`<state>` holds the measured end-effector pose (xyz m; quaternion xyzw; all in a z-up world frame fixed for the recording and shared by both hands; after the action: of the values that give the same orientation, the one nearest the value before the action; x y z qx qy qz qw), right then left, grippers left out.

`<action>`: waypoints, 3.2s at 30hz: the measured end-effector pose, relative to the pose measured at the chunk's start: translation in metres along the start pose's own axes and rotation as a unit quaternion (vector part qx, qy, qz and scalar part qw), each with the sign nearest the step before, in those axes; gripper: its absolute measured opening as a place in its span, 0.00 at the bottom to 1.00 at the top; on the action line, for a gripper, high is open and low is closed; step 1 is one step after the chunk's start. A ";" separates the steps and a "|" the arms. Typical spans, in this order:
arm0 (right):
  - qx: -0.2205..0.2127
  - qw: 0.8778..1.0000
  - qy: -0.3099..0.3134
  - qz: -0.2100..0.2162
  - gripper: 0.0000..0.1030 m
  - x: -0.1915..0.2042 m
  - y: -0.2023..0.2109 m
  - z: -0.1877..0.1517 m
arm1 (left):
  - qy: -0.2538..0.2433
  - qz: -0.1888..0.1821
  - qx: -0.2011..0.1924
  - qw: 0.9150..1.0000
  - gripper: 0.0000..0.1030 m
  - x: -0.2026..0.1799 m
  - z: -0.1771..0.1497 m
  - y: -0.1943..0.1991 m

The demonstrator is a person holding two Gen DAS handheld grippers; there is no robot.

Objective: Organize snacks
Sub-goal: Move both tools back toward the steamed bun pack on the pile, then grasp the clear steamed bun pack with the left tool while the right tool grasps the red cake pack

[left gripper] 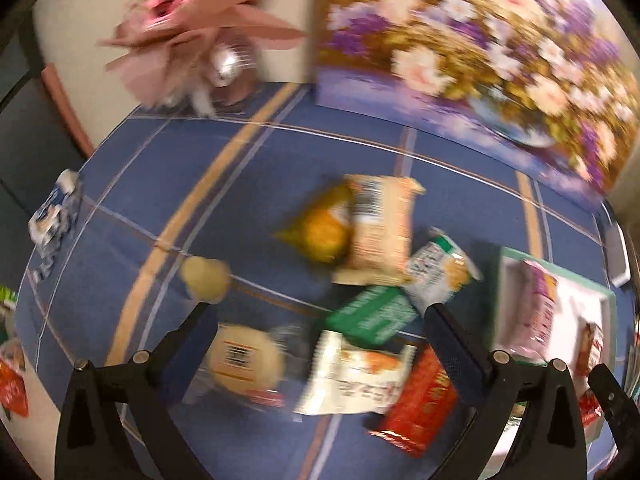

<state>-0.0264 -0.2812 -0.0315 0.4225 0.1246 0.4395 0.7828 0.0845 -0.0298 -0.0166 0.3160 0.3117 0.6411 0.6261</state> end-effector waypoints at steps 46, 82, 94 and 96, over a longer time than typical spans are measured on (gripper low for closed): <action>0.136 0.983 0.120 0.029 0.62 0.120 -0.047 -0.075 | 0.060 -0.047 0.135 0.988 0.99 0.064 -0.041 -0.059; 0.155 0.980 0.120 0.036 0.59 0.118 -0.061 -0.081 | 0.105 0.007 0.137 0.985 0.96 0.107 -0.040 -0.087; 0.157 0.978 0.125 0.063 0.60 0.142 -0.068 -0.091 | 0.103 -0.003 0.133 0.986 0.94 0.090 -0.043 -0.077; 0.153 0.978 0.126 0.059 0.60 0.144 -0.067 -0.091 | 0.102 -0.005 0.134 0.986 0.94 0.087 -0.042 -0.076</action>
<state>0.0445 -0.1339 -0.1132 0.4854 0.2627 0.5103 0.6595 0.0957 0.0588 -0.1012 0.3285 0.4584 0.6191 0.5465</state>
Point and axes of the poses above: each gripper's, at about its wrist camera, not at the fingertips, and y roughly against the way its jaws point, x to its left, z to its top, the point moved 2 cm from there along -y, roughly the way its jaws point, and after that the axes turned 8 degrees about -x, right-handed, at the moved point
